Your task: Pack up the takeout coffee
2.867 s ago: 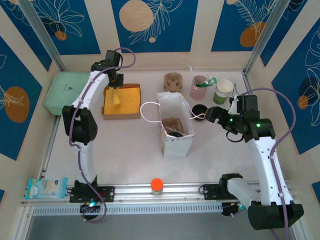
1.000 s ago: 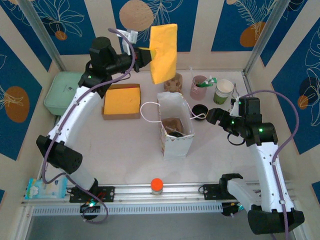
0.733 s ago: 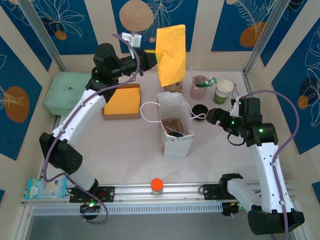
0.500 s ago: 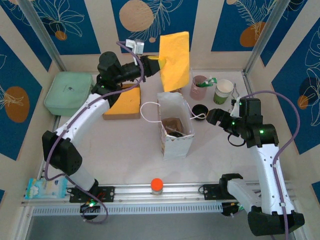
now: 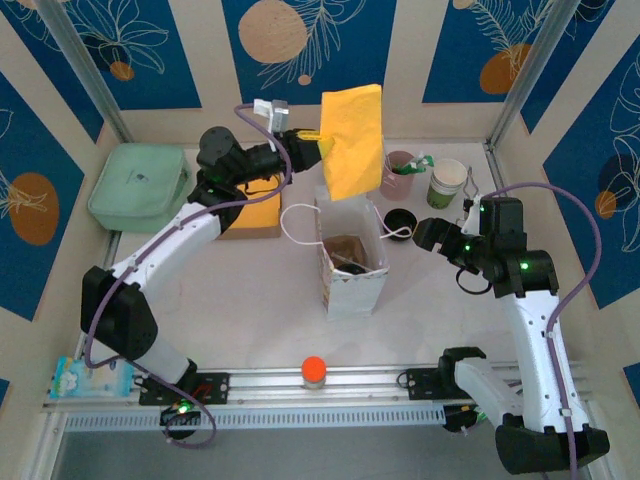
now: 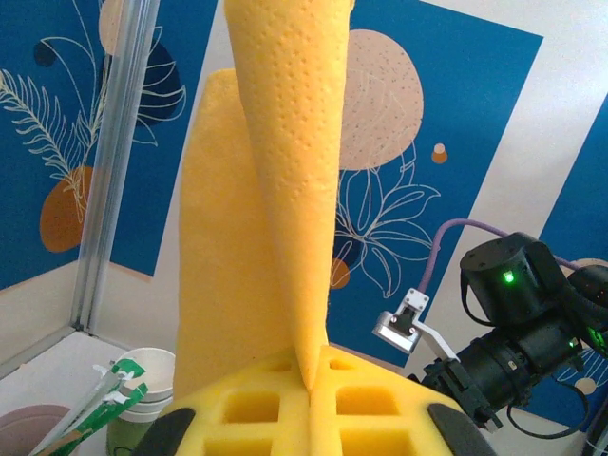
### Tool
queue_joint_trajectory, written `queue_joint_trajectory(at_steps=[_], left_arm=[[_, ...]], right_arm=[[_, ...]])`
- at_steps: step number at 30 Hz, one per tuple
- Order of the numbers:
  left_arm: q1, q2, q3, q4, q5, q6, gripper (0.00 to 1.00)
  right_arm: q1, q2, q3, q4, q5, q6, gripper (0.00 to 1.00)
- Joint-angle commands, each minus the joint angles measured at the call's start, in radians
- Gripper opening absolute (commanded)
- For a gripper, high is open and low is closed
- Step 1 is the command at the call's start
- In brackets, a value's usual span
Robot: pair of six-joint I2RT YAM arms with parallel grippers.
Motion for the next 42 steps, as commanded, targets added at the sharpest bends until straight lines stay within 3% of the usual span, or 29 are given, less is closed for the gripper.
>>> queue_joint_trajectory(at_steps=[1,23,42], left_arm=[[-0.01,-0.032,-0.018,0.054,0.029,0.029,0.0],[-0.013,-0.016,-0.141,0.193,0.094,0.015,0.0],[-0.009,-0.015,-0.195,0.121,0.118,0.132,0.0]], right_arm=[[-0.003,-0.014,-0.01,-0.02,-0.025,0.002,0.93],[-0.003,-0.018,0.004,-0.027,-0.026,0.003,0.93],[-0.002,-0.021,0.011,-0.035,-0.035,0.011,0.93]])
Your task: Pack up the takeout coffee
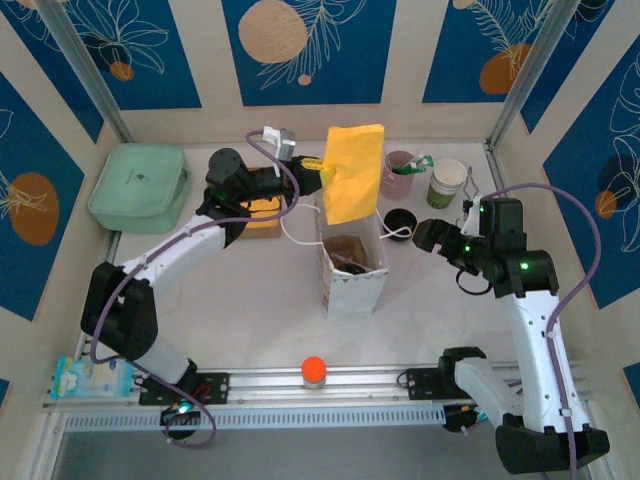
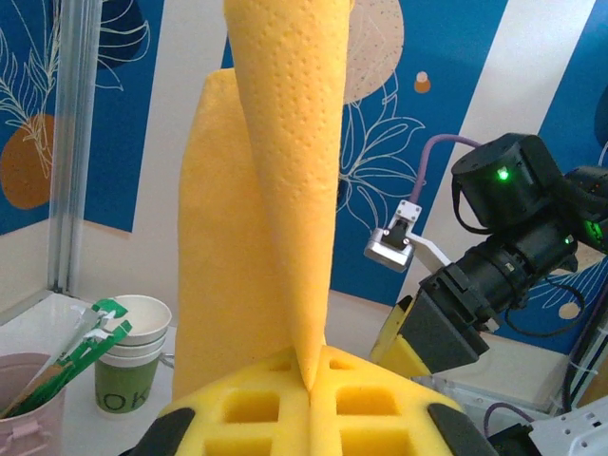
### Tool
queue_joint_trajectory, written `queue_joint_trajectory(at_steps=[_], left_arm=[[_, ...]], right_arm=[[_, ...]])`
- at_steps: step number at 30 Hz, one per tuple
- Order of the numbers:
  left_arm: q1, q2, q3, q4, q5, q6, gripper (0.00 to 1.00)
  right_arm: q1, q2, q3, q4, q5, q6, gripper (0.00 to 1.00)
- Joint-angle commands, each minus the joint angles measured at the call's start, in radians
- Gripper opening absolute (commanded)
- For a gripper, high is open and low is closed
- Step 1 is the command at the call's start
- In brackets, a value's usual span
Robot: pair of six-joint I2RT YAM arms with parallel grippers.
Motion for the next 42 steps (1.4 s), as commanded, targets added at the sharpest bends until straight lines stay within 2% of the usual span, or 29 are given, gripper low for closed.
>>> queue_joint_trajectory(at_steps=[1,32,42], left_arm=[[-0.006,-0.015,-0.016,-0.007,0.027,0.06,0.0],[-0.001,-0.044,-0.123,0.001,-0.077,0.228,0.0],[-0.002,-0.057,-0.168,0.028,-0.112,0.24,0.06]], right_arm=[[-0.003,-0.022,0.01,-0.024,-0.028,0.01,0.93],[0.011,-0.02,-0.012,-0.003,-0.042,0.033,0.93],[0.017,-0.017,-0.019,0.006,-0.047,0.041,0.92]])
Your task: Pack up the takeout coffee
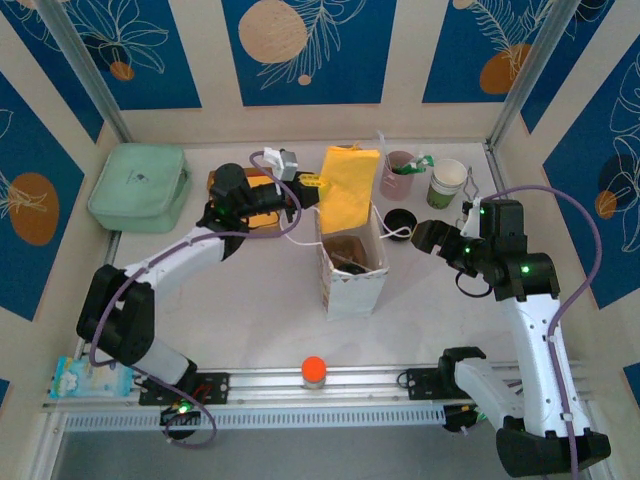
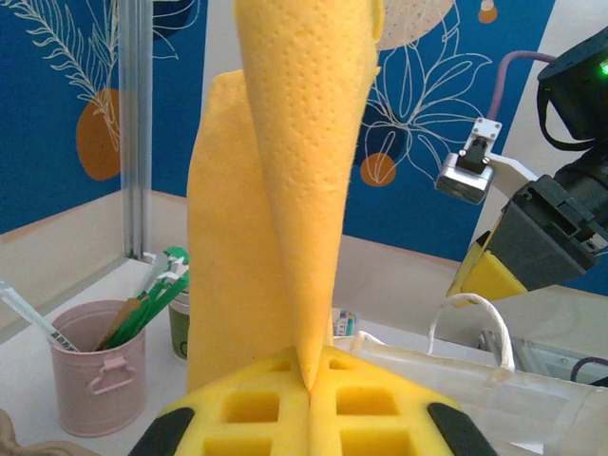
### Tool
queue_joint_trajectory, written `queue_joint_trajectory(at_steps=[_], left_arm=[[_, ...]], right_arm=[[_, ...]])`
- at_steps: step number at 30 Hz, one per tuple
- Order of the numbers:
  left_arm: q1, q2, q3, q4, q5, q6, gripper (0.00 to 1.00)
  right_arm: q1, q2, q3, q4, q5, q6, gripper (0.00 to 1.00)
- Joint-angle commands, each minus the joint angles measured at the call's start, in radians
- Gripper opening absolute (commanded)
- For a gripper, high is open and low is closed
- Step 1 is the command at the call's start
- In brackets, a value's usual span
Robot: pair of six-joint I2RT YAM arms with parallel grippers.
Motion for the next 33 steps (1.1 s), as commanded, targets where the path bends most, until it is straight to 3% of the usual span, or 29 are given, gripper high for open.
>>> queue_joint_trajectory(at_steps=[1,33], left_arm=[[-0.003,-0.026,-0.021,0.046,-0.016,0.024,0.07],[-0.009,-0.004,0.002,0.026,-0.047,0.009,0.21]], right_arm=[[0.008,-0.002,-0.015,0.009,-0.024,0.016,0.93],[0.019,0.006,-0.001,0.013,-0.026,0.019,0.92]])
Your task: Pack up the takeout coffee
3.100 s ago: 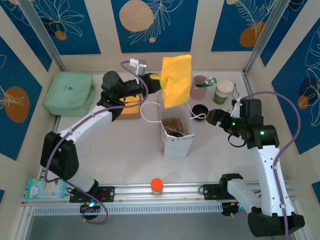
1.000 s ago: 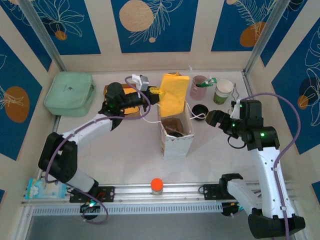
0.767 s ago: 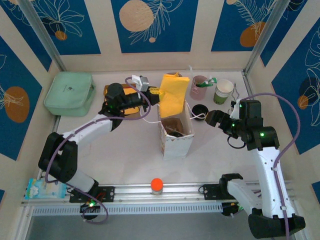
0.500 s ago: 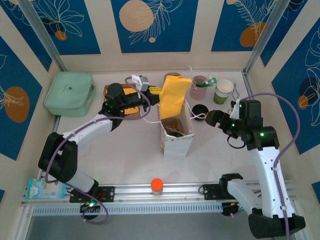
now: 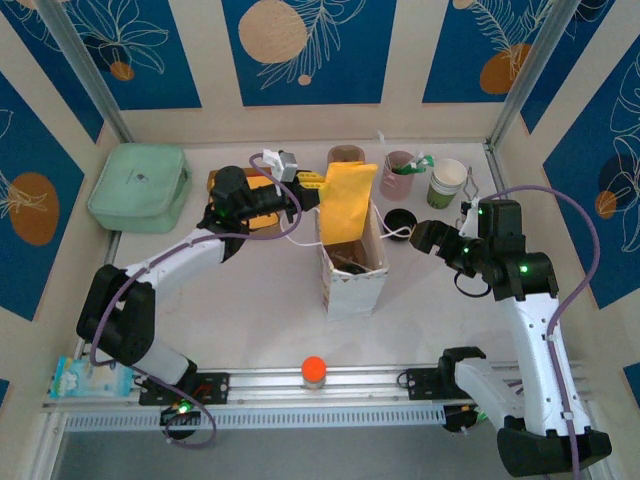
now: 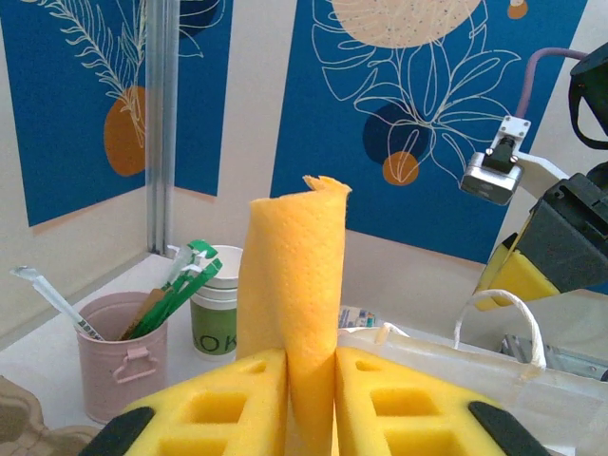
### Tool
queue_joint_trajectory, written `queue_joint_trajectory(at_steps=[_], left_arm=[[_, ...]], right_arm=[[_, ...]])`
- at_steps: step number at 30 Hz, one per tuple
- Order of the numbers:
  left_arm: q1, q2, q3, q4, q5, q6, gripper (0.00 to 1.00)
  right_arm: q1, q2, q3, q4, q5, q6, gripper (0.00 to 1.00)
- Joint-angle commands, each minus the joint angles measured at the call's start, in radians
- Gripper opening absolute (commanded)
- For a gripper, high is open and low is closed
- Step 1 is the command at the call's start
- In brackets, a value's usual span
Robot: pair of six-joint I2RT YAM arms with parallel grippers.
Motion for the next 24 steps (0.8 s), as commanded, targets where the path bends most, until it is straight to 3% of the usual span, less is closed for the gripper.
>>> queue_joint_trajectory(at_steps=[1,7,24], left_arm=[[-0.009,-0.004,0.021,0.019,-0.001,0.001,0.21],[-0.011,-0.006,0.026,0.004,-0.002,0.009,0.22],[-0.011,-0.035,0.034,-0.017,-0.022,0.014,0.41]], right_arm=[[0.006,0.005,0.007,0.006,-0.022,0.007,0.92],[0.007,0.01,0.012,0.009,-0.025,0.005,0.92],[0.01,0.006,0.004,0.005,-0.027,0.004,0.93]])
